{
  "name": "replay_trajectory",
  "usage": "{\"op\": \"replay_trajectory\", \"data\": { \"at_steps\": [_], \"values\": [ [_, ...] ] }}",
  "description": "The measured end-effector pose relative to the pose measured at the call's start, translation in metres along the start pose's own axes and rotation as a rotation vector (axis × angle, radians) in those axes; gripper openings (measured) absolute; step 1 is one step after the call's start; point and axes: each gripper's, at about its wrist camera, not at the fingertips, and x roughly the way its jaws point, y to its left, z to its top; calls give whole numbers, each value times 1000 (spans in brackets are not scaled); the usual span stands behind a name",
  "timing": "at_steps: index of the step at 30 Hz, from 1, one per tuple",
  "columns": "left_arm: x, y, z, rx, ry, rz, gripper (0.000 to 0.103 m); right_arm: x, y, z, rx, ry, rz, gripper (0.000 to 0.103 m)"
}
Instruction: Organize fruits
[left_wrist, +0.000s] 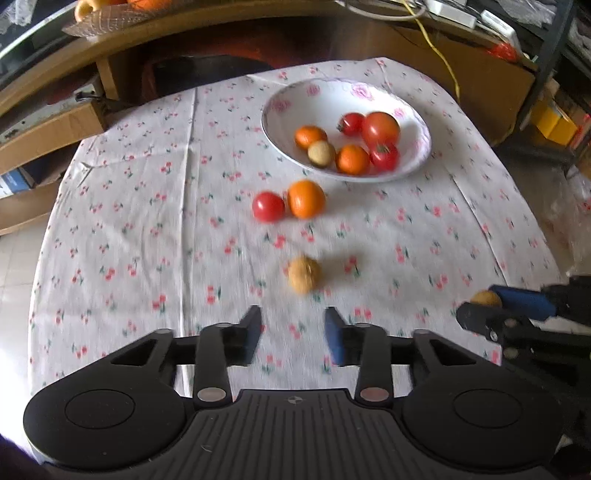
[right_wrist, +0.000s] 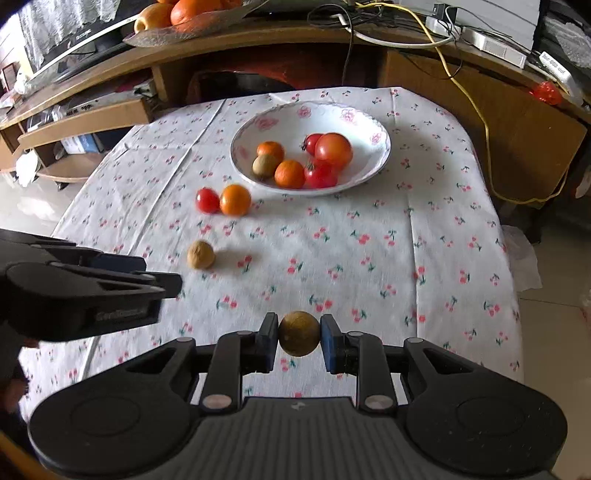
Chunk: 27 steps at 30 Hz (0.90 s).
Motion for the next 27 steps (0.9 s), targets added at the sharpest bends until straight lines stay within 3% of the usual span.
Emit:
{"op": "replay_trajectory", "data": {
  "at_steps": [8, 16, 27],
  "values": [
    [28, -5, 21, -34, 22, -38, 57, 10, -7, 22, -10, 5, -17, 26],
    [43, -13, 23, 25, 47, 13, 31, 22, -14, 35, -21, 11, -26, 26],
    [23, -15, 41, 46, -10, -26, 31, 28, -26, 59, 0, -20, -19, 26]
  ]
}}
